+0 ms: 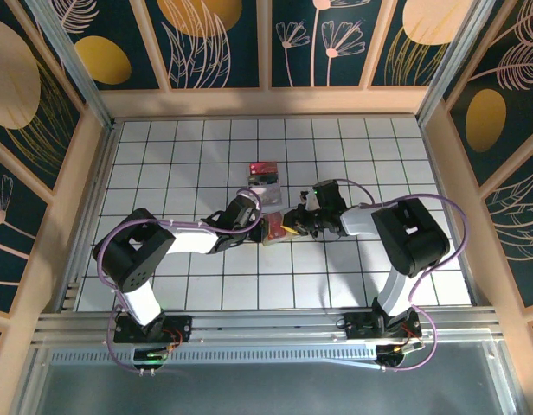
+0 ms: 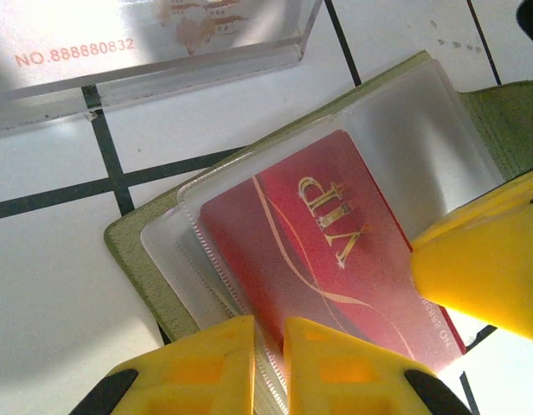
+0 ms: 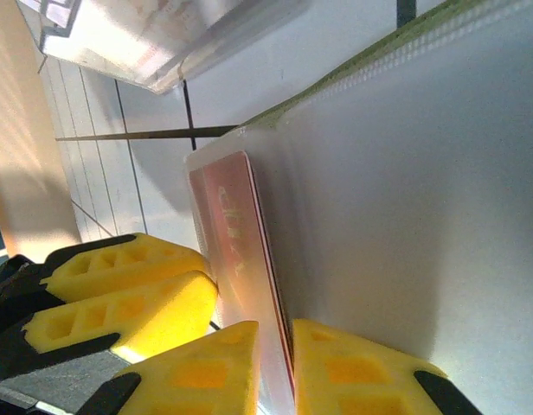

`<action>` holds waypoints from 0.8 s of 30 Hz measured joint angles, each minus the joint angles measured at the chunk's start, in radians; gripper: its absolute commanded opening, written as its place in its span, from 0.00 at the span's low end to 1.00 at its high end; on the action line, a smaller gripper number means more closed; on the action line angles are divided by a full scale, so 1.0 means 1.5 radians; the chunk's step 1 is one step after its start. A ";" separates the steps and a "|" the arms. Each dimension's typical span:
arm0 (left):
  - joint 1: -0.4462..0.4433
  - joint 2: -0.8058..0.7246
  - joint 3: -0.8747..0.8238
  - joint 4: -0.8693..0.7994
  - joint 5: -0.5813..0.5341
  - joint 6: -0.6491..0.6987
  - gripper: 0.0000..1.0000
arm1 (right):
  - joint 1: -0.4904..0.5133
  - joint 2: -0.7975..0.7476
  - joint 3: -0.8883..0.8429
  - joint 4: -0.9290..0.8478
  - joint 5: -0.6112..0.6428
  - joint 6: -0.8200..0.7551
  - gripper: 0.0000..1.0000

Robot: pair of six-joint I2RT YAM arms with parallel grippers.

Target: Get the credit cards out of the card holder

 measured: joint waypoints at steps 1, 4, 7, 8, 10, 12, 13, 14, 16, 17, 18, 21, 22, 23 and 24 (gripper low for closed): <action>0.000 0.000 0.000 0.000 -0.001 0.000 0.16 | 0.000 0.000 0.000 0.002 0.000 0.003 0.15; 0.002 0.000 0.000 0.000 -0.002 0.000 0.16 | -0.002 0.000 0.000 0.010 -0.002 0.010 0.15; 0.002 0.000 0.000 0.000 -0.005 -0.003 0.16 | -0.004 0.000 0.000 0.019 -0.003 0.011 0.15; 0.002 0.000 0.000 0.000 -0.005 -0.003 0.16 | -0.006 0.000 0.000 0.023 -0.004 0.012 0.15; 0.002 0.000 0.000 0.000 -0.005 -0.006 0.16 | -0.009 0.000 -0.005 0.037 -0.010 0.015 0.13; 0.002 0.000 0.000 0.000 -0.005 -0.008 0.15 | -0.012 0.000 -0.009 0.043 -0.016 0.018 0.11; 0.002 0.000 0.000 0.000 -0.005 -0.008 0.15 | -0.013 0.000 -0.011 0.048 -0.018 0.020 0.09; 0.002 0.000 0.001 0.000 -0.005 -0.010 0.15 | -0.014 0.000 -0.012 0.051 -0.019 0.023 0.08; 0.002 0.000 0.002 -0.001 -0.005 -0.012 0.15 | -0.016 0.000 -0.014 0.056 -0.021 0.026 0.06; 0.002 0.000 0.002 -0.001 -0.005 -0.013 0.15 | -0.017 0.000 -0.014 0.058 -0.022 0.027 0.05; 0.002 0.000 0.002 -0.001 -0.006 -0.013 0.14 | -0.017 0.000 -0.014 0.060 -0.024 0.027 0.03; 0.002 0.000 0.002 -0.001 -0.006 -0.013 0.14 | -0.018 0.000 -0.015 0.061 -0.025 0.028 0.01; 0.002 0.000 0.002 -0.001 -0.006 -0.013 0.14 | -0.018 -0.001 -0.015 0.061 -0.026 0.028 0.01; 0.002 0.000 0.002 -0.002 -0.006 -0.015 0.14 | -0.018 -0.001 -0.015 0.061 -0.026 0.027 0.00; 0.002 0.000 0.002 -0.002 -0.006 -0.015 0.14 | -0.018 -0.001 -0.015 0.061 -0.026 0.027 0.00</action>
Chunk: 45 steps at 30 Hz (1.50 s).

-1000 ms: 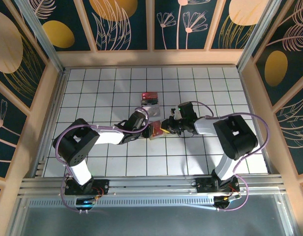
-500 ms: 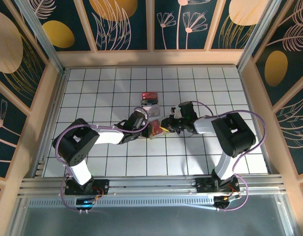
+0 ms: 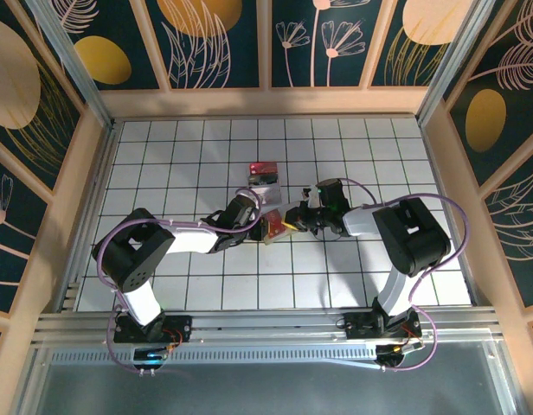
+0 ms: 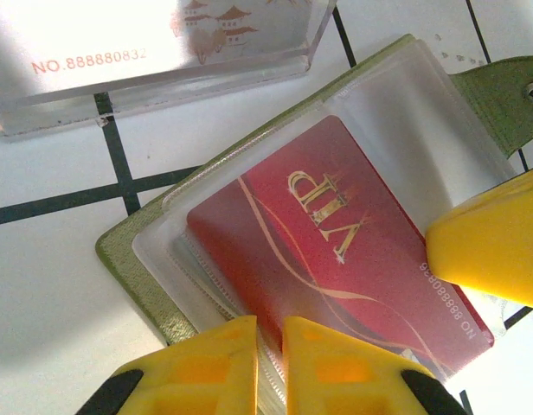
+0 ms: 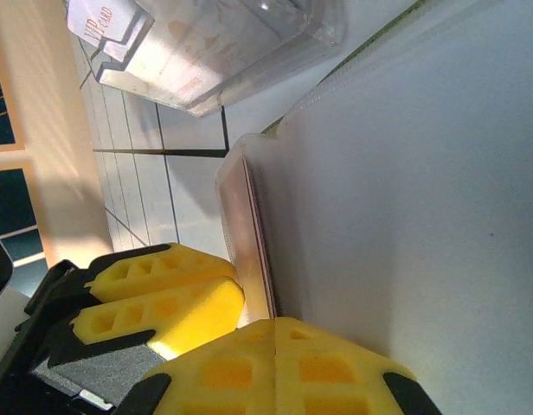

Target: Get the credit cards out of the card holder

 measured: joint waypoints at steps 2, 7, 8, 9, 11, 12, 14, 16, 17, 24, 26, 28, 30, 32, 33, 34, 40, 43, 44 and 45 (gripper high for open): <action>0.000 0.000 0.000 0.000 0.000 0.000 0.14 | -0.003 -0.002 -0.003 0.000 0.000 0.000 0.00; -0.003 0.000 0.000 0.002 0.005 -0.003 0.12 | -0.009 -0.017 -0.015 -0.003 -0.001 -0.003 0.00; -0.004 0.000 0.000 0.002 0.007 -0.004 0.12 | -0.011 -0.021 -0.016 -0.008 0.000 -0.004 0.00; -0.005 0.000 0.001 0.002 0.007 -0.005 0.12 | -0.012 -0.023 -0.016 -0.010 0.001 -0.006 0.00; -0.007 0.001 0.001 0.002 0.009 -0.005 0.12 | -0.014 -0.030 -0.016 -0.017 0.002 -0.013 0.00; -0.008 0.002 0.001 0.002 0.010 -0.005 0.12 | -0.015 -0.034 -0.016 -0.021 0.004 -0.017 0.00; -0.008 0.002 0.002 0.002 0.010 -0.005 0.11 | -0.016 -0.039 -0.016 -0.029 0.009 -0.023 0.01; -0.008 0.002 0.002 -0.001 0.012 -0.005 0.11 | -0.018 -0.046 -0.016 -0.040 0.014 -0.029 0.01; -0.008 0.003 0.002 -0.002 0.012 -0.005 0.11 | -0.020 -0.049 -0.016 -0.044 0.018 -0.032 0.01; -0.008 0.003 0.002 -0.008 0.011 -0.005 0.11 | -0.026 -0.056 -0.016 -0.065 0.040 -0.040 0.01; -0.008 0.003 0.002 -0.008 0.011 -0.005 0.11 | -0.026 -0.056 -0.016 -0.068 0.044 -0.040 0.01; -0.008 0.003 0.003 -0.012 0.011 -0.004 0.14 | -0.026 -0.056 -0.016 -0.070 0.045 -0.041 0.02; -0.008 0.003 0.009 -0.022 0.011 -0.002 0.17 | -0.026 -0.056 -0.016 -0.071 0.045 -0.041 0.02; -0.008 0.002 0.015 -0.032 0.009 0.005 0.20 | -0.026 -0.056 -0.016 -0.071 0.045 -0.040 0.02; -0.008 0.001 0.019 -0.037 0.009 0.008 0.22 | -0.026 -0.056 -0.016 -0.071 0.045 -0.040 0.02; -0.008 -0.001 0.023 -0.043 0.007 0.010 0.23 | -0.026 -0.056 -0.016 -0.071 0.045 -0.040 0.02; -0.008 -0.005 0.052 -0.056 0.007 0.022 0.27 | -0.026 -0.056 -0.016 -0.071 0.045 -0.040 0.02; -0.008 -0.005 0.061 -0.055 0.007 0.025 0.27 | -0.026 -0.056 -0.016 -0.071 0.045 -0.040 0.02; -0.008 -0.005 0.062 -0.055 0.008 0.026 0.27 | -0.026 -0.056 -0.016 -0.071 0.045 -0.040 0.02; -0.008 -0.005 0.063 -0.054 0.009 0.026 0.27 | -0.026 -0.056 -0.016 -0.071 0.045 -0.040 0.02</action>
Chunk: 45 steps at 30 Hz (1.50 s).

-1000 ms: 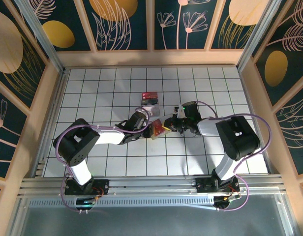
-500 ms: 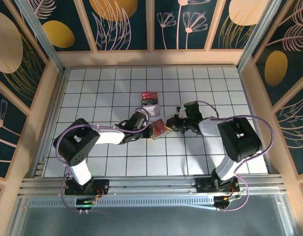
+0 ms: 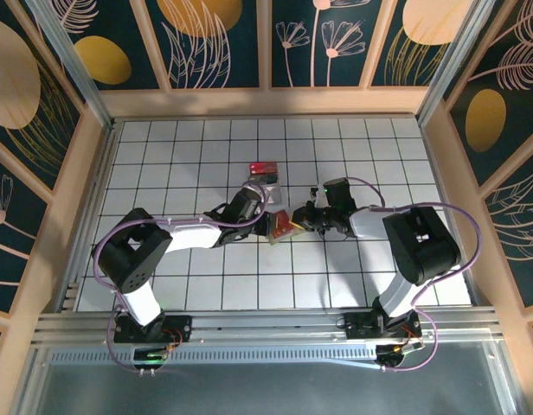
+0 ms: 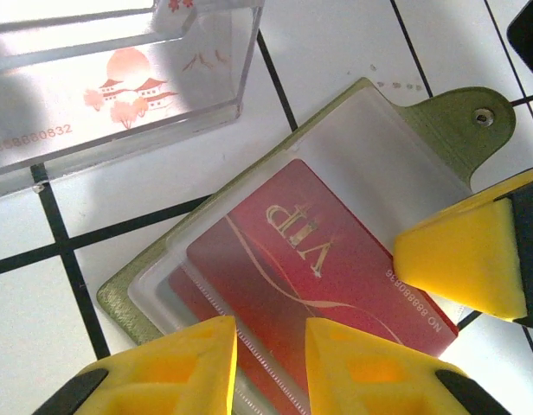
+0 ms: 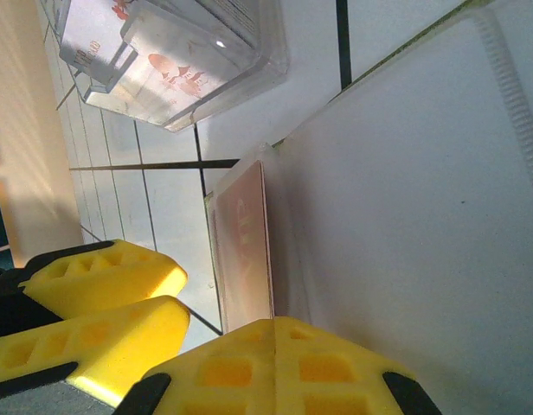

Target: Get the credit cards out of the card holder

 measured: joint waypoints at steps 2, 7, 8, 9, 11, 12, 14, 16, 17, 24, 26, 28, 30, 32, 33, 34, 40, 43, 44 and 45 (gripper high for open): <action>0.000 0.000 0.002 -0.001 0.003 0.002 0.26 | 0.000 0.000 0.000 0.000 0.000 0.000 0.02; 0.000 0.016 0.017 0.002 0.008 0.007 0.22 | 0.000 0.000 0.000 0.000 -0.001 0.000 0.03; 0.000 0.021 0.018 0.002 0.008 0.007 0.21 | 0.000 0.000 0.000 0.001 -0.001 0.001 0.05; 0.000 0.025 0.018 0.001 0.008 0.007 0.21 | 0.000 0.000 0.000 0.001 -0.002 0.001 0.06; 0.000 0.033 0.018 -0.004 0.007 0.007 0.18 | 0.000 0.000 0.000 0.005 -0.005 0.004 0.08; 0.000 0.036 0.018 -0.006 0.008 0.007 0.18 | 0.000 0.000 0.000 0.010 -0.011 0.007 0.09; 0.000 0.041 0.018 -0.006 0.008 0.007 0.17 | 0.000 0.001 -0.001 0.022 -0.022 0.011 0.11; 0.000 0.041 0.018 -0.006 0.008 0.007 0.16 | 0.000 0.002 -0.004 0.038 -0.032 0.019 0.14; 0.000 0.041 0.018 -0.006 0.008 0.007 0.15 | 0.000 0.004 -0.007 0.047 -0.038 0.025 0.15; 0.000 0.043 0.017 -0.006 0.007 0.007 0.13 | -0.003 0.027 -0.010 0.087 -0.066 0.042 0.20; 0.000 0.043 0.016 -0.005 0.007 0.007 0.13 | -0.003 0.032 -0.010 0.091 -0.069 0.042 0.22; 0.000 0.043 0.015 -0.005 0.007 0.007 0.12 | -0.002 0.035 -0.010 0.095 -0.070 0.042 0.24; 0.000 0.044 0.014 -0.004 0.007 0.007 0.11 | 0.002 0.039 -0.010 0.101 -0.071 0.042 0.25; 0.002 0.044 0.014 -0.004 0.007 0.006 0.11 | 0.004 0.045 -0.010 0.106 -0.071 0.042 0.25; 0.002 0.044 0.014 -0.004 0.005 0.006 0.11 | 0.006 0.049 -0.010 0.107 -0.071 0.042 0.25; 0.003 0.045 0.014 -0.004 0.004 0.006 0.11 | 0.008 0.053 -0.010 0.108 -0.073 0.042 0.25; 0.005 0.046 0.014 -0.002 -0.003 0.006 0.09 | 0.020 0.078 -0.009 0.134 -0.092 0.053 0.26; 0.006 0.047 0.013 0.002 -0.005 0.006 0.08 | 0.020 0.087 -0.009 0.156 -0.105 0.067 0.26; 0.006 0.047 0.013 0.004 -0.006 0.005 0.08 | 0.020 0.090 -0.009 0.163 -0.108 0.074 0.26; 0.007 0.047 0.013 0.005 -0.006 0.005 0.08 | 0.020 0.091 -0.010 0.170 -0.109 0.078 0.25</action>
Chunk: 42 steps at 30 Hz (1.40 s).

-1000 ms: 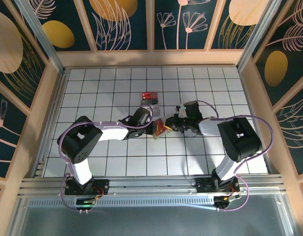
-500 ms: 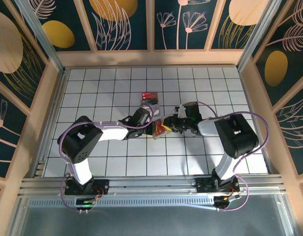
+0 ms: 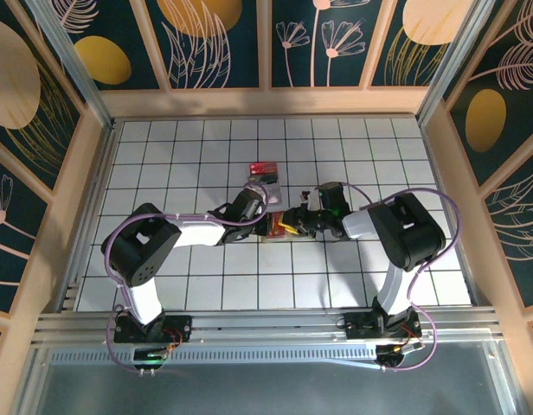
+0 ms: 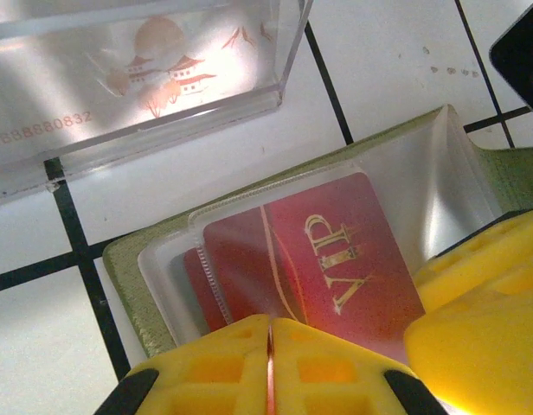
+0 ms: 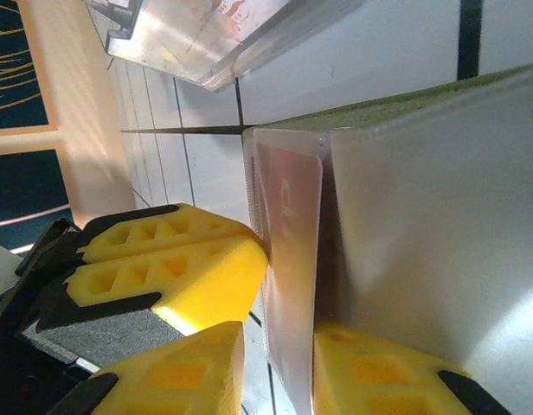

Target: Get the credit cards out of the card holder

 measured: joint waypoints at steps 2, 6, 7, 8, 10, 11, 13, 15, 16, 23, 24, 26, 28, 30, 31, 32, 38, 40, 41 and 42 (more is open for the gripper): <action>0.001 0.000 0.000 0.001 0.001 0.000 0.09 | 0.000 0.001 -0.002 0.010 0.000 0.010 0.23; 0.001 0.000 -0.002 0.004 -0.001 -0.003 0.14 | 0.000 0.001 -0.006 0.016 0.002 0.015 0.19; 0.001 0.000 -0.003 0.004 -0.002 -0.005 0.15 | 0.000 0.001 -0.008 0.016 0.003 0.015 0.18; 0.001 0.000 -0.003 0.004 -0.002 -0.006 0.16 | -0.001 0.001 -0.009 0.016 0.003 0.015 0.18; 0.001 0.000 -0.003 0.005 -0.002 -0.006 0.17 | -0.003 0.000 -0.012 0.018 0.003 0.015 0.17; 0.000 0.000 -0.003 0.006 -0.002 -0.007 0.18 | -0.004 -0.001 -0.014 0.020 0.003 0.014 0.17; -0.002 -0.001 -0.003 0.006 -0.002 -0.010 0.18 | -0.008 -0.005 -0.018 0.020 0.003 0.014 0.17; -0.004 -0.001 -0.003 0.007 -0.001 -0.011 0.18 | -0.012 -0.012 -0.021 0.020 0.003 0.014 0.17; -0.004 -0.001 -0.003 0.007 -0.001 -0.012 0.18 | -0.014 -0.015 -0.021 0.020 0.003 0.014 0.17; -0.005 -0.001 -0.003 0.011 0.001 -0.018 0.16 | -0.027 -0.036 -0.028 0.018 0.003 0.014 0.17; -0.005 -0.001 -0.003 0.011 0.001 -0.018 0.16 | -0.028 -0.038 -0.028 0.016 0.003 0.012 0.17; -0.005 -0.001 -0.003 0.011 0.001 -0.018 0.15 | -0.032 -0.042 -0.029 0.010 0.003 0.009 0.17; -0.005 -0.001 -0.003 0.010 0.001 -0.018 0.15 | -0.035 -0.044 -0.029 0.006 0.003 0.007 0.17; -0.005 -0.001 -0.003 0.008 0.001 -0.018 0.14 | -0.039 -0.047 -0.031 0.003 0.003 0.002 0.15; -0.005 -0.001 -0.004 0.008 0.000 -0.018 0.15 | -0.041 -0.049 -0.031 0.000 0.004 -0.001 0.14; -0.005 -0.001 -0.004 0.007 0.000 -0.018 0.15 | -0.043 -0.050 -0.031 -0.003 0.004 -0.003 0.12; -0.005 -0.001 -0.004 0.006 -0.002 -0.018 0.15 | -0.048 -0.066 -0.031 -0.041 0.024 -0.027 0.04; -0.006 -0.001 -0.005 0.006 -0.002 -0.018 0.15 | -0.049 -0.071 -0.031 -0.058 0.035 -0.038 0.02; -0.006 -0.001 -0.005 0.005 -0.002 -0.018 0.14 | -0.050 -0.075 -0.031 -0.071 0.043 -0.045 0.01; -0.006 -0.001 -0.005 0.004 -0.002 -0.018 0.15 | -0.051 -0.079 -0.031 -0.082 0.049 -0.051 0.01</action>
